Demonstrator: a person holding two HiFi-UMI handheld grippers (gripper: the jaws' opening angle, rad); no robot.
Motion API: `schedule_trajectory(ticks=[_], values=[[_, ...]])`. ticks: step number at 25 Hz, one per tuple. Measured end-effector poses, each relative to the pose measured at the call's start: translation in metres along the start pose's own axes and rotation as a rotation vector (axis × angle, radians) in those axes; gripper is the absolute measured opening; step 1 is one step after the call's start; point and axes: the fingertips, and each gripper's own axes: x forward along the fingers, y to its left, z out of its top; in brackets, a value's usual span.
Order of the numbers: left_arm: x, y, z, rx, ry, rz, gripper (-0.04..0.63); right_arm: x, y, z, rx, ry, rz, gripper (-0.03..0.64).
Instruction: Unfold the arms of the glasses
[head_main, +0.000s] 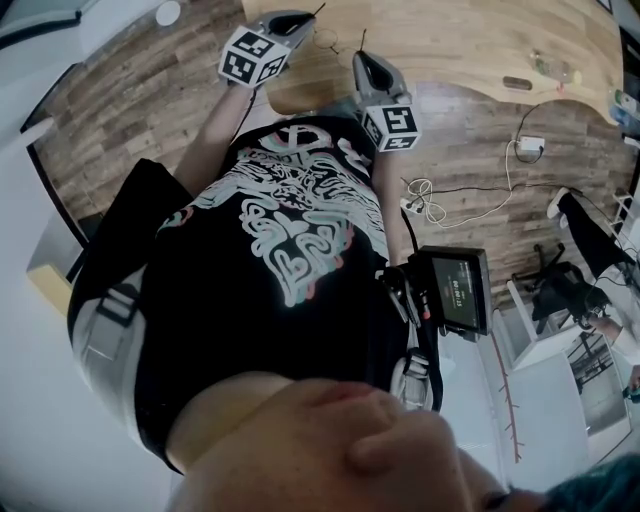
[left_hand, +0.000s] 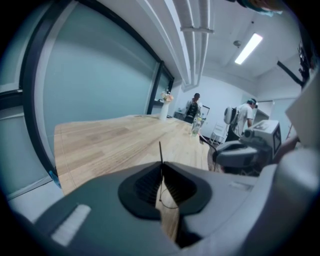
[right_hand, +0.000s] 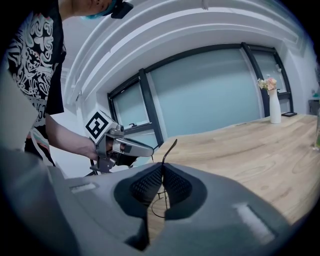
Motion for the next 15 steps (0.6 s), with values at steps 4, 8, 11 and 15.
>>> schedule_trajectory(ticks=[4,8,11,15], values=[[0.0030,-0.0020,-0.0012,0.005,0.001,-0.005,0.003,-0.0014,-0.0029,-0.0019,0.001,0.000,-0.010,0.005],[0.0034,-0.0023,-0.0006,0.005,0.006,-0.009,0.003,-0.0012,-0.0040,-0.0008,0.006,0.002,-0.017,0.005],[0.0030,-0.0021,0.0001,0.003,0.009,-0.010,0.003,-0.0009,-0.0046,0.0010,0.006,0.003,-0.020,0.005],[0.0015,-0.0012,-0.0001,0.002,0.015,-0.010,0.003,-0.0004,-0.0045,0.0003,0.011,0.008,-0.021,0.005]])
